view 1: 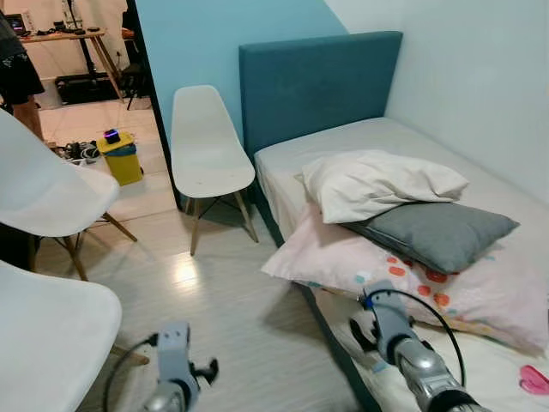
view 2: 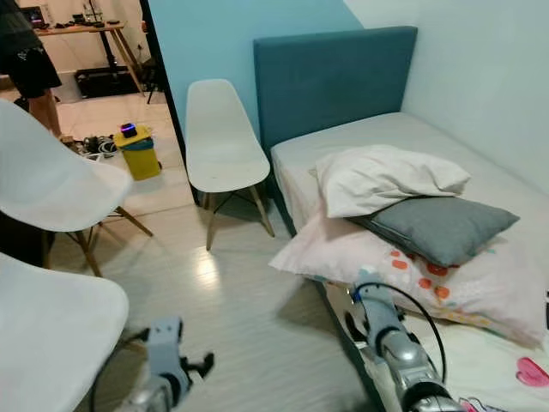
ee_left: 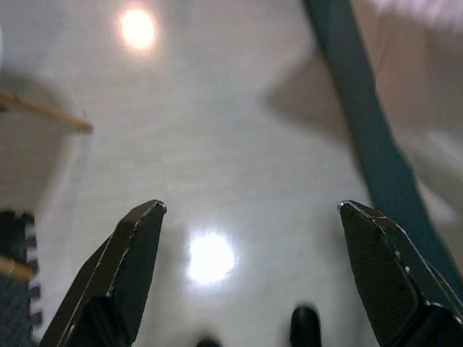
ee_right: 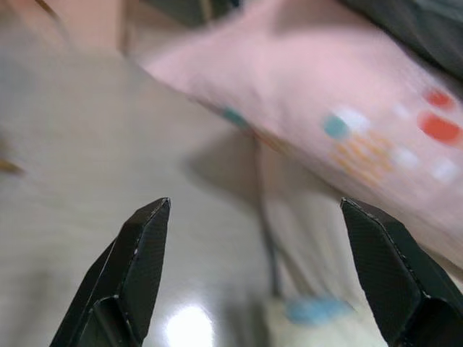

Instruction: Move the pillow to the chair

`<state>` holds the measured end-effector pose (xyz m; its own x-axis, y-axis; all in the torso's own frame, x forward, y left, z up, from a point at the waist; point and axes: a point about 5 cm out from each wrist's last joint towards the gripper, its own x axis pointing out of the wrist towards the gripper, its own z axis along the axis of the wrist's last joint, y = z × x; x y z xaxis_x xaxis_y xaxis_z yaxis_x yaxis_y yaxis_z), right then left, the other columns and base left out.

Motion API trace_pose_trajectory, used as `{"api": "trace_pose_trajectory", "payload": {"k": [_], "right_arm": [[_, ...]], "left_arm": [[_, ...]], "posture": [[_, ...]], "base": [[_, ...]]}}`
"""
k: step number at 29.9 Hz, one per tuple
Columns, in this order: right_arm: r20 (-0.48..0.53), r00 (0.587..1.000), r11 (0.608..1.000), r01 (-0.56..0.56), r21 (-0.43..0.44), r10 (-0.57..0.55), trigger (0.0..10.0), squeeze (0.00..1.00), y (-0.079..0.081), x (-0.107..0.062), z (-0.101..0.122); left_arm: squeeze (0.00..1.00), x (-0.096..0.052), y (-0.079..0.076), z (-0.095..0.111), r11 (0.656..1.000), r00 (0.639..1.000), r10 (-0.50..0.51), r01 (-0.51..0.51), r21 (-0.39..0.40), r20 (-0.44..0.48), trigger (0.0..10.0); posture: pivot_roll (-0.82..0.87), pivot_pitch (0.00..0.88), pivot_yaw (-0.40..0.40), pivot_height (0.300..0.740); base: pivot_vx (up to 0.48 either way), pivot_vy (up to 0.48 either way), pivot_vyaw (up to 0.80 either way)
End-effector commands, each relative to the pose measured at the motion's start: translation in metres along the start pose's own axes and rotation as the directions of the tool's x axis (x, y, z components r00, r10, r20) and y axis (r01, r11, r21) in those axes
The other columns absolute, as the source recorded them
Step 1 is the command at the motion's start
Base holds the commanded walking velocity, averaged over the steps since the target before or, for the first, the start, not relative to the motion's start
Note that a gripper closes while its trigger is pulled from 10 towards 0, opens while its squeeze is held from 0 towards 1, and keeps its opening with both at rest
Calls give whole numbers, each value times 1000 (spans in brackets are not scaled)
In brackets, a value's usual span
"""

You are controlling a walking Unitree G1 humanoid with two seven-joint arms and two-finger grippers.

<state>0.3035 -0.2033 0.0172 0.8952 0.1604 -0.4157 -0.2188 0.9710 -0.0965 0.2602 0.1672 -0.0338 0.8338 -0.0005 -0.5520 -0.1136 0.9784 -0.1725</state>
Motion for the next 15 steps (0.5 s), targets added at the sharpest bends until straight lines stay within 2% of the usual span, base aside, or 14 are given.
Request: {"api": "trace_pose_trajectory", "payload": {"k": [1, 3, 5, 6, 7, 9, 12, 15], "right_arm": [[97, 995, 993, -34, 112, 23, 10000, 0, 1, 5, 17], [172, 984, 983, -72, 169, 43, 10000, 0, 1, 7, 31], [249, 967, 970, -114, 215, 59, 10000, 0, -1, 8, 46], [249, 967, 970, -114, 215, 59, 10000, 0, -1, 8, 46], [332, 939, 955, -176, 237, 91, 10000, 0, 0, 9, 62], [354, 929, 952, -198, 234, 106, 10000, 0, 0, 9, 67], [431, 878, 930, -313, 191, 207, 10000, 0, 11, 9, 83], [455, 862, 917, -344, 201, 223, 10000, 0, 16, 10, 88]], "left_arm": [[0, 0, 5, 4, 999, 1000, 6, -5, -49, 13, 10000], [0, 2, 7, 12, 995, 999, -6, 11, -94, 53, 10000], [0, 3, 4, 21, 994, 993, -42, 53, -97, 112, 10000], [0, 3, 4, 21, 994, 993, -42, 53, -97, 112, 10000], [0, 3, 3, 28, 993, 986, -64, 78, -88, 152, 10000], [0, 4, 3, 30, 993, 985, -65, 79, -85, 161, 10000], [0, 4, 1, 32, 993, 982, -64, 79, -83, 176, 10000], [0, 4, -3, 31, 993, 981, -80, 95, -76, 178, 10000]], "posture": [[-14, 0, 0, 740], [-15, 0, 10, 740], [-10, 0, 12, 740], [-10, 0, 12, 740], [-3, 0, 11, 740], [-3, 0, 11, 740], [-7, 0, 21, 740], [-7, 0, 18, 740]], "base": [[0, 0, 0], [0, 0, 0], [0, 0, 0], [0, 0, 0], [356, 0, 0], [362, 0, 0], [371, 0, 0], [376, 0, 0]]}}
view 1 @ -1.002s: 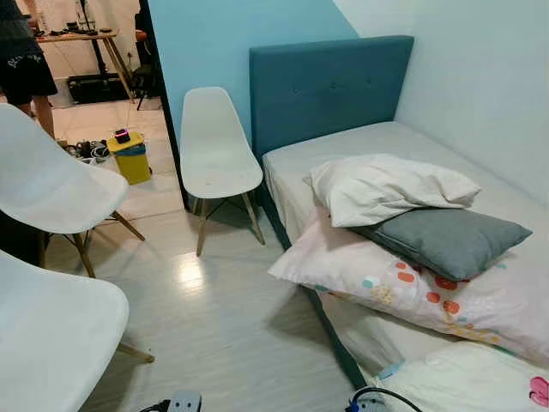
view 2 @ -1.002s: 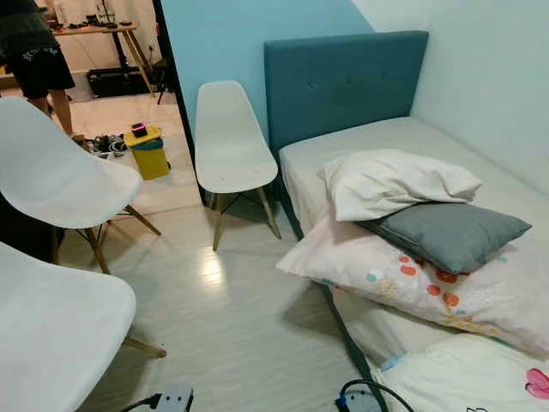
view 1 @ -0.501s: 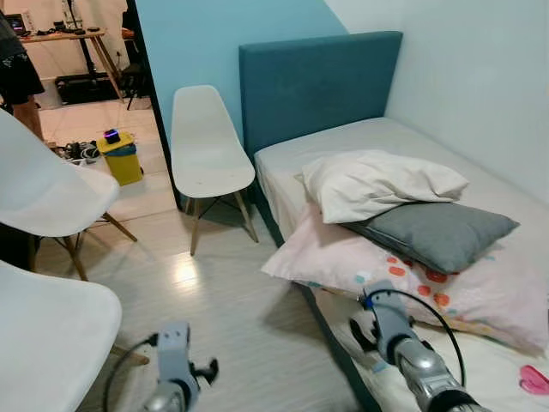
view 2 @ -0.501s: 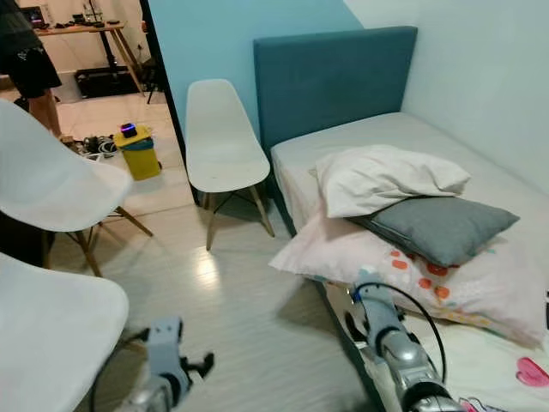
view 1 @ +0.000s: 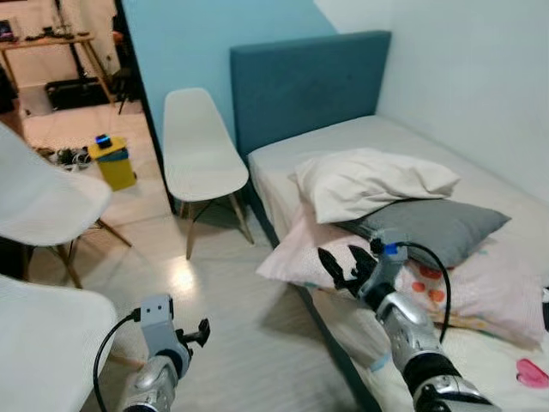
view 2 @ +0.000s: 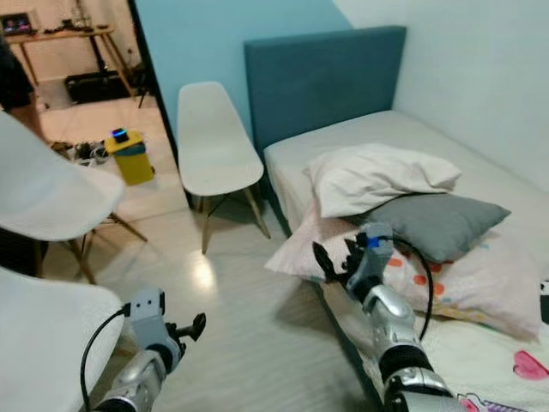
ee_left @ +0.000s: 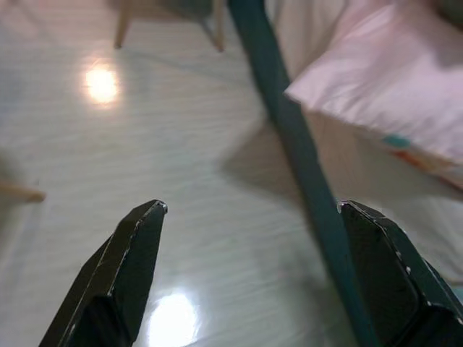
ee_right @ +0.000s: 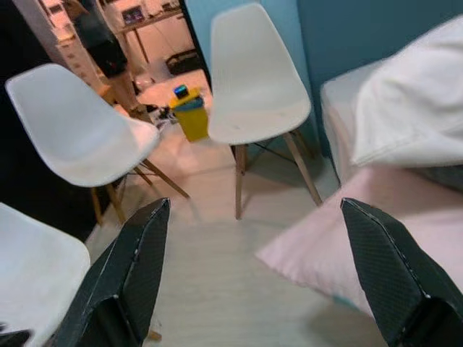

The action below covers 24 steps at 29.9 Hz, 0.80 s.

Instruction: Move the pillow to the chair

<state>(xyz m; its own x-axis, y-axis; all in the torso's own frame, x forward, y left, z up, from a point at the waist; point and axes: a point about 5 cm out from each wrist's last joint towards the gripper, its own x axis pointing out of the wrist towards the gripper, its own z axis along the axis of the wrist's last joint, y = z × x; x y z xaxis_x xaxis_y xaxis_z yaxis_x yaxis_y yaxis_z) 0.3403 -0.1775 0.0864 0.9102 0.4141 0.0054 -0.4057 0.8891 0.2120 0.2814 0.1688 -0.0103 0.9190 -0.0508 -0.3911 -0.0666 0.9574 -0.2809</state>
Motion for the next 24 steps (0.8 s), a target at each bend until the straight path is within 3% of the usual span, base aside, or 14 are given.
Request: {"api": "trace_pose_trajectory", "payload": {"k": [1, 15, 24], "right_arm": [[21, 999, 999, -30, 25, 29, 10000, 0, 6, 5, 4], [72, 997, 998, -19, 58, 15, 10000, 0, 5, 8, 15], [197, 979, 996, 31, 85, -47, 10000, 0, -8, 9, 49]], "left_arm": [[0, -1, 2, 0, 1000, 1000, 5, -5, -8, 11, 10000], [0, 3, -13, 4, 998, 998, -57, 57, -16, 41, 10000], [0, 4, -20, 4, 995, 995, -95, 96, -12, 44, 10000]], "posture": [[-7, 0, 18, 740], [-10, 0, 18, 740], [-17, 0, 23, 740]], "base": [[382, 0, 0], [379, 0, 0], [376, 0, -681]]}}
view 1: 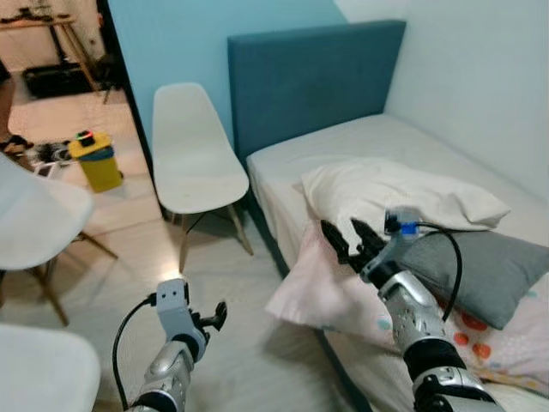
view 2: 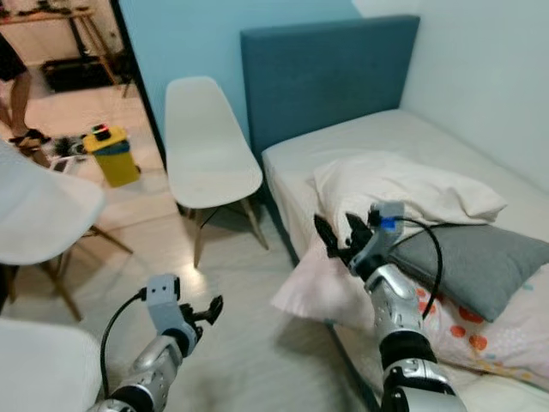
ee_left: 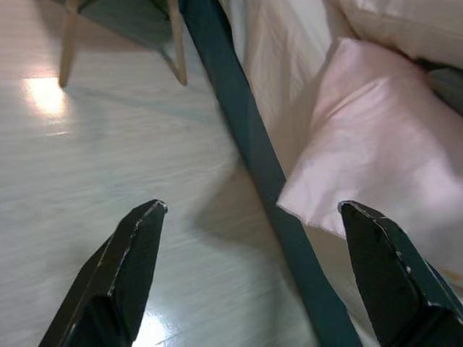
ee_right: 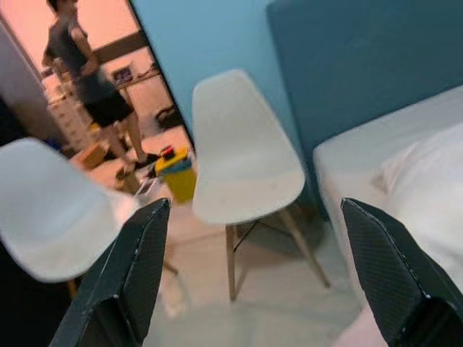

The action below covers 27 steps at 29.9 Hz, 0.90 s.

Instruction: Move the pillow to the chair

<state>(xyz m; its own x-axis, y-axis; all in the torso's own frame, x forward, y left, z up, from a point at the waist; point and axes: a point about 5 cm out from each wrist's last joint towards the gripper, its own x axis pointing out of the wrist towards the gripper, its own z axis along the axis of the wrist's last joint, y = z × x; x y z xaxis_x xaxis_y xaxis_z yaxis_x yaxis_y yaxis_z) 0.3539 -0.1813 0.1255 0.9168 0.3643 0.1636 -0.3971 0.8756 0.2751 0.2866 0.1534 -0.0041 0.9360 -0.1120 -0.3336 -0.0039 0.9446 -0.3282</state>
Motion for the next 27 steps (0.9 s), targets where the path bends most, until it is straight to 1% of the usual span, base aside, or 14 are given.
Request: {"api": "trace_pose_trajectory", "payload": {"k": [1, 4, 7, 12, 13, 15, 16, 17, 19, 20, 21, 22, 25, 27], "right_arm": [[61, 997, 999, 39, 17, -40, 10000, 0, -9, 0, 17], [77, 996, 999, 43, 18, -45, 10000, 0, -11, 0, 21], [110, 991, 997, 79, -7, -78, 10000, 0, -17, -2, 35], [109, 985, 990, 138, -11, -136, 10000, 0, -26, -6, 39], [60, 977, 978, 207, -3, -207, 10000, 0, -35, -9, 33], [37, 972, 973, 233, 2, -233, 10000, 0, -37, -10, 31], [-44, 955, 955, 295, 6, -295, 10000, 0, -43, -14, 19], [-44, 955, 955, 295, 6, -295, 10000, 0, -43, -14, 19], [-170, 906, 921, 389, -25, -388, 10000, 0, -51, -25, -2], [-204, 889, 910, 413, -31, -410, 10000, 0, -53, -28, -9], [-204, 889, 910, 413, -31, -410, 10000, 0, -53, -28, -9], [-218, 877, 901, 431, -38, -429, 10000, 0, -54, -32, -13], [-222, 865, 888, 459, -12, -450, 10000, 0, -54, -36, -18], [-262, 854, 883, 470, 18, -449, 10000, 0, -52, -39, -26]], "left_arm": [[0, 2, -5, 3, 1000, 1000, -27, 27, 8, 8, 10000], [0, 3, -6, 3, 999, 999, -32, 32, 8, 11, 10000], [0, 5, -10, 6, 998, 998, -55, 55, 8, 19, 10000], [0, 6, -13, 7, 998, 997, -68, 68, 9, 20, 10000], [0, 6, -15, 7, 997, 997, -75, 75, 10, 18, 10000], [0, 6, -15, 7, 997, 997, -77, 77, 11, 17, 10000], [0, 6, -16, 6, 997, 997, -81, 81, 13, 15, 10000], [0, 6, -16, 6, 997, 997, -81, 81, 13, 15, 10000], [0, 6, -17, 5, 996, 996, -86, 85, 16, 12, 10000], [0, 6, -17, 4, 996, 996, -86, 86, 16, 11, 10000], [0, 6, -17, 4, 996, 996, -86, 86, 16, 11, 10000], [0, 5, -17, 4, 996, 996, -85, 85, 16, 10, 10000], [0, 5, -16, 3, 997, 997, -82, 81, 14, 9, 10000], [0, 3, -10, 1, 999, 999, -39, 39, 14, 0, 10000]], "posture": [[-17, 0, 23, 740], [-17, 0, 23, 740], [-17, 0, 23, 740], [-34, 0, 23, 740], [-37, 0, 21, 740], [-37, 0, 21, 740], [-37, 0, 21, 740], [-37, 0, 21, 740], [-39, 0, 15, 740], [-39, 0, 15, 740], [-39, 0, 15, 740], [-36, 0, 15, 740], [-35, 0, 16, 740], [-36, 0, 18, 740]], "base": [[375, 0, -625], [375, 0, -625], [379, 0, 0], [378, 0, 0], [375, 0, 0], [375, 0, 0], [375, 0, -694], [375, 0, -694], [373, 0, -697], [371, 0, -694], [371, 0, -694], [375, 0, -700], [371, 0, -712], [137, 0, 0]]}}
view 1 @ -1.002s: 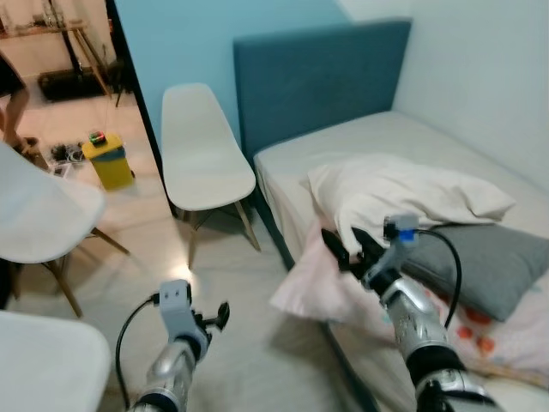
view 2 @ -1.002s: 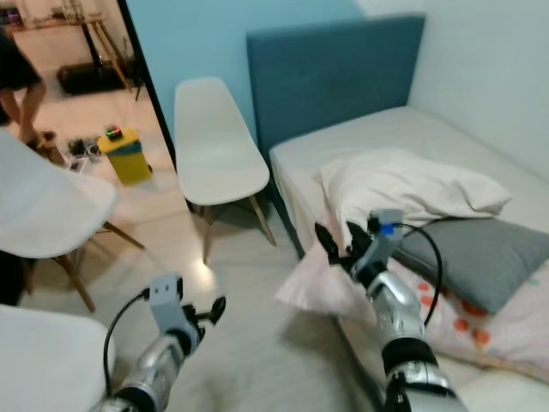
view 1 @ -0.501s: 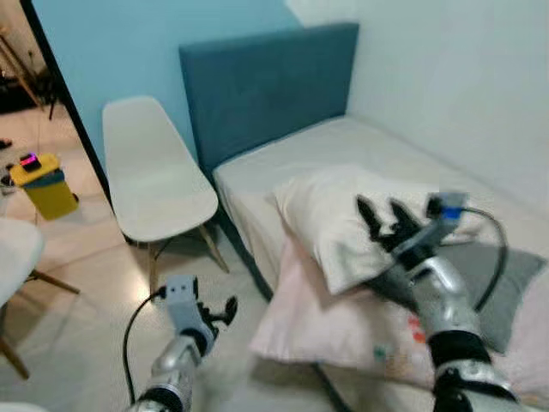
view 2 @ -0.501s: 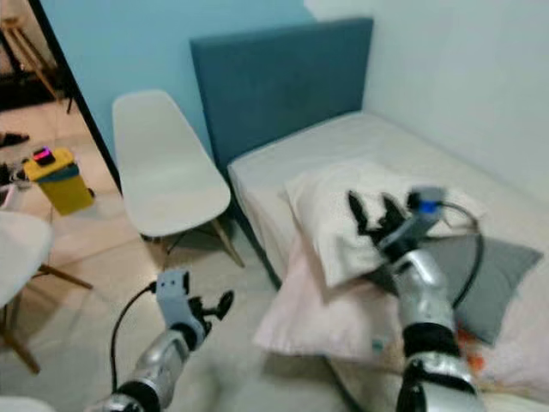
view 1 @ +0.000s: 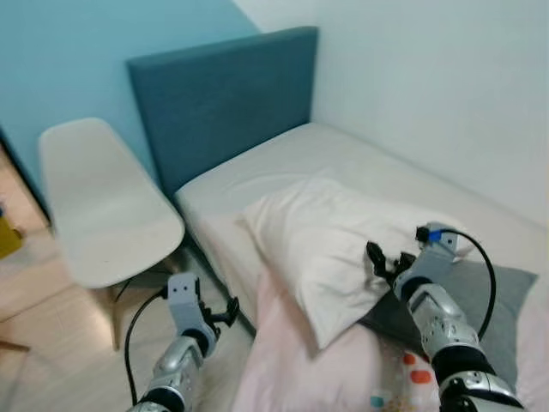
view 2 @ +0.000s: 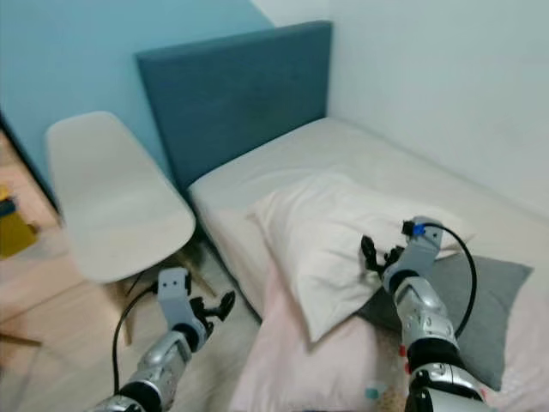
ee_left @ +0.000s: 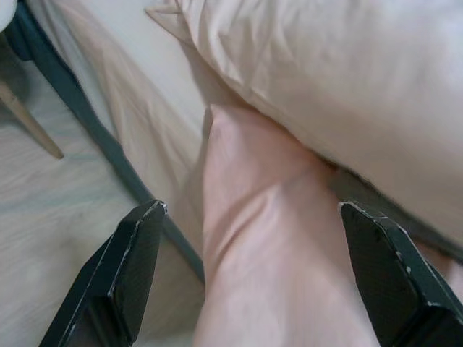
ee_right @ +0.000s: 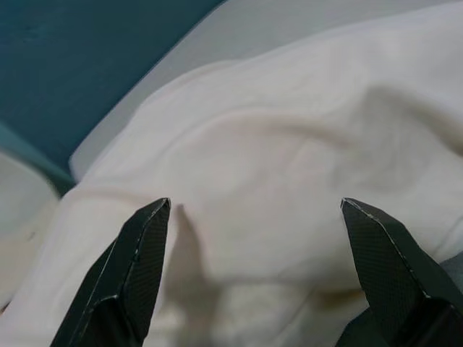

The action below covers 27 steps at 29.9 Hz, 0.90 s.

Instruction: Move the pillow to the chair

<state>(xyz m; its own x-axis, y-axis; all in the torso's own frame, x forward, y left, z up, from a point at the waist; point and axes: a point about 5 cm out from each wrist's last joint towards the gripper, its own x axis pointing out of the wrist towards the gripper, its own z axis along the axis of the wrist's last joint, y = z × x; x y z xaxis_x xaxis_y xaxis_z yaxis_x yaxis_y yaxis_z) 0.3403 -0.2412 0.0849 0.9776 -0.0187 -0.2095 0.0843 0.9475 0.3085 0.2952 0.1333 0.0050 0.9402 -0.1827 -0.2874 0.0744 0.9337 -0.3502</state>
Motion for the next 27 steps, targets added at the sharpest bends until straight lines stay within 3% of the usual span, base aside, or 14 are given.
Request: {"api": "trace_pose_trajectory", "payload": {"k": [1, 6, 10, 17, 24, 27], "right_arm": [[-51, 999, 999, -13, 33, 15, 10000, 0, 7, 0, -11], [-159, 985, 995, -62, 74, 74, 10000, 0, 18, -1, -32], [-275, 961, 996, -12, 92, 37, 10000, 0, 23, -4, -56], [-298, 955, 991, 30, 132, 10, 10000, 0, 31, -1, -59], [-313, 947, 985, -18, 169, 71, 10000, 0, 49, 3, -59], [-311, 942, 973, -57, 222, 126, 10000, 0, 56, 4, -62]], "left_arm": [[0, -5, 13, -4, 998, 998, 57, -57, 14, -22, 10000], [0, -6, 16, -4, 998, 998, 65, -65, 15, -19, 10000], [0, -8, 18, -3, 997, 997, 75, -74, 25, -9, 10000], [0, -11, 22, -1, 997, 998, 62, -63, 47, 17, 10000], [0, -22, 33, 0, 992, 998, 18, -27, 124, 66, 10000], [0, -27, 37, 4, 992, 995, 4, -17, 128, 103, 10000]], "posture": [[-37, 0, 19, 740], [-34, 7, 20, 740], [-26, 28, 23, 740], [-4, 116, 39, 740], [54, 233, 63, 740], [92, 287, 73, 740]], "base": [[0, 0, 0], [0, 0, 0], [0, 0, 0], [0, 0, 0], [0, 0, 0], [0, 0, 0]]}}
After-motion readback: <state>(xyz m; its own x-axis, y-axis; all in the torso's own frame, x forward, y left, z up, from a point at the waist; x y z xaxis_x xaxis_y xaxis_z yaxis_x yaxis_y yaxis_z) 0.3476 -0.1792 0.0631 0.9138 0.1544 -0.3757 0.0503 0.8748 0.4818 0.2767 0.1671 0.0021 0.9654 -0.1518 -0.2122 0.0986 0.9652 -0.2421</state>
